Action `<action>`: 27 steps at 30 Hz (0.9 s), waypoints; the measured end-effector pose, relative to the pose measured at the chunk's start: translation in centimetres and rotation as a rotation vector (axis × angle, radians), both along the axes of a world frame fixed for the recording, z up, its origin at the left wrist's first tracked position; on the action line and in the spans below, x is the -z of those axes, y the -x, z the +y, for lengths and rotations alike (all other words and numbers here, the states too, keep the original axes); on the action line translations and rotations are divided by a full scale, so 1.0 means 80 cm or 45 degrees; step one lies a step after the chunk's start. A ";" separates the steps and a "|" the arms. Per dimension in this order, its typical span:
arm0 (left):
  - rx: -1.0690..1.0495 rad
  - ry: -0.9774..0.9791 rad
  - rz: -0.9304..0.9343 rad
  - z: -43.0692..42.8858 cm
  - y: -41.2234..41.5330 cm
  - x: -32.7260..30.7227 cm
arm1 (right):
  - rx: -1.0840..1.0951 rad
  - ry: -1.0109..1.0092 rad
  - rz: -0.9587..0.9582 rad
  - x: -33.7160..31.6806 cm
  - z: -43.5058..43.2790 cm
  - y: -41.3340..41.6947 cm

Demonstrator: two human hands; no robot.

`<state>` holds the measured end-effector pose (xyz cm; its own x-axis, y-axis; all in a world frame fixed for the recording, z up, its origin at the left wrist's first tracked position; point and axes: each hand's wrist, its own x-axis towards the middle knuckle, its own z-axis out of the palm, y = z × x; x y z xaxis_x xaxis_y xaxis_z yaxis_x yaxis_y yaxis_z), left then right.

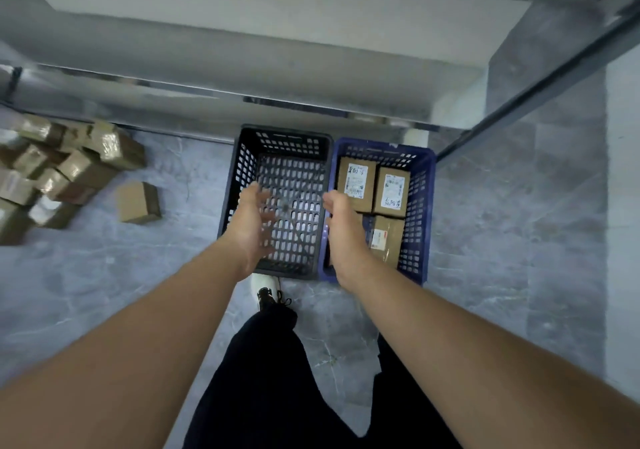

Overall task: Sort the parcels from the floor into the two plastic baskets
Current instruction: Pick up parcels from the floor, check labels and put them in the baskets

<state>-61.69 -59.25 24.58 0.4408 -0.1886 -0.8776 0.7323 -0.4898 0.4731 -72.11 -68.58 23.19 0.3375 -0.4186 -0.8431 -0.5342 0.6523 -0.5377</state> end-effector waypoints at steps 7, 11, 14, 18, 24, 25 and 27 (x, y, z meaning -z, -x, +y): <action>-0.062 0.187 -0.165 0.034 0.008 -0.131 | -0.014 0.126 -0.177 -0.151 0.037 -0.025; -0.052 0.298 -0.323 0.048 -0.007 -0.196 | -0.040 0.247 -0.321 -0.220 0.052 -0.050; -0.068 0.367 -0.438 0.052 -0.024 -0.251 | -0.090 0.344 -0.424 -0.276 0.055 -0.063; -0.157 0.447 -0.677 0.051 -0.032 -0.325 | -0.179 0.454 -0.598 -0.344 0.045 -0.076; -0.344 0.522 -0.919 0.049 0.008 -0.417 | -0.448 0.485 -0.862 -0.434 0.027 -0.059; -0.369 0.529 -0.950 0.050 0.017 -0.432 | -0.495 0.482 -0.893 -0.445 0.027 -0.054; -0.441 0.538 -1.007 0.057 0.029 -0.457 | -0.578 0.476 -0.954 -0.467 0.031 -0.051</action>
<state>-64.05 -54.70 61.16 0.9667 -0.1693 -0.1917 0.1976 0.0183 0.9801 -68.03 -66.08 60.52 0.9324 -0.3136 -0.1798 -0.1261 0.1839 -0.9748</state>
